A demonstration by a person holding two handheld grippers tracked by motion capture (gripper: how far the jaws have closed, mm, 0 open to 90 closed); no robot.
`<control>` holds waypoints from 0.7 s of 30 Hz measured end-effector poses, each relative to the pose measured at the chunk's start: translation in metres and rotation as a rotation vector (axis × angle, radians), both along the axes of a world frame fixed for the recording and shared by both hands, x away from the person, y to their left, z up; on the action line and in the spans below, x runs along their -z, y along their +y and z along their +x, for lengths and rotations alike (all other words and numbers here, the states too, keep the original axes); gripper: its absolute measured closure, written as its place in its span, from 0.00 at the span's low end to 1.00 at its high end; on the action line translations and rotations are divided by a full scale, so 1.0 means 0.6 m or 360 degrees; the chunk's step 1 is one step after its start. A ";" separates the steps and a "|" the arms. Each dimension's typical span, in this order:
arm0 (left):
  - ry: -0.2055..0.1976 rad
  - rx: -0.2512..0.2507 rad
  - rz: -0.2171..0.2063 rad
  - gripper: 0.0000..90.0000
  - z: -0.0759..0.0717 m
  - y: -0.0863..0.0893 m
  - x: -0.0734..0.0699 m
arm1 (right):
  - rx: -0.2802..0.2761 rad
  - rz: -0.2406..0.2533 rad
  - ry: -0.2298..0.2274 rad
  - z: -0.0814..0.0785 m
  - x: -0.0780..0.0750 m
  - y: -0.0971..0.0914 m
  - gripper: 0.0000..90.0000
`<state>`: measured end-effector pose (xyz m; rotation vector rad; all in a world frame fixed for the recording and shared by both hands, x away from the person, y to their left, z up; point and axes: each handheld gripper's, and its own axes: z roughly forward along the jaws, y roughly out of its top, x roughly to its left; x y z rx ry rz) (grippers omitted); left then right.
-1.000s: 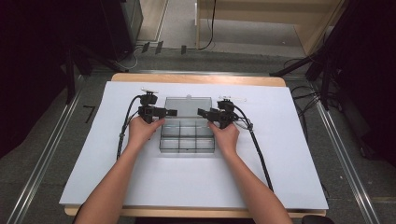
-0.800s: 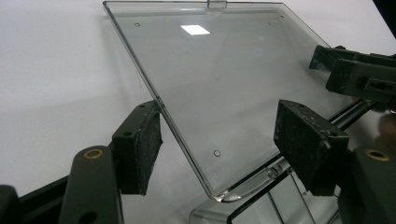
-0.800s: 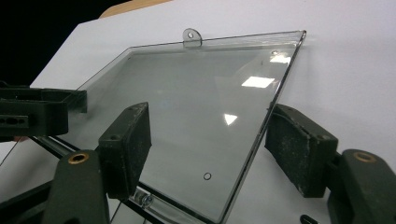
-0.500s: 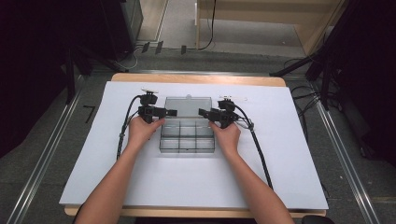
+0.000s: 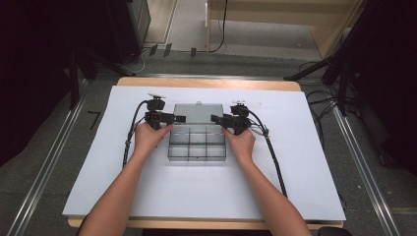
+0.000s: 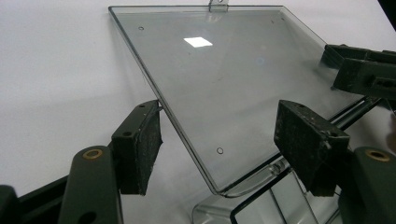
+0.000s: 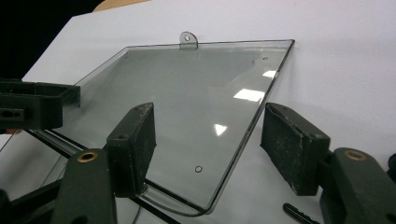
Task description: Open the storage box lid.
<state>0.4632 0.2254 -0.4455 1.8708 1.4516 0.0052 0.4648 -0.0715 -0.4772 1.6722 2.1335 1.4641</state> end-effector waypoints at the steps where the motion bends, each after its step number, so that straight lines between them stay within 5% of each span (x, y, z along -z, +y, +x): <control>1: -0.0003 0.0000 0.0006 0.37 0.000 0.000 -0.001 | -0.0001 -0.0003 -0.0003 0.000 -0.001 0.000 0.41; 16: -0.0083 0.0034 0.0059 0.40 -0.017 0.001 -0.036 | -0.0065 -0.0074 -0.0049 -0.013 -0.036 -0.015 0.46; 21: -0.0090 0.0058 0.0081 0.40 -0.024 0.001 -0.045 | -0.0119 -0.0151 -0.0046 -0.023 -0.051 -0.023 0.47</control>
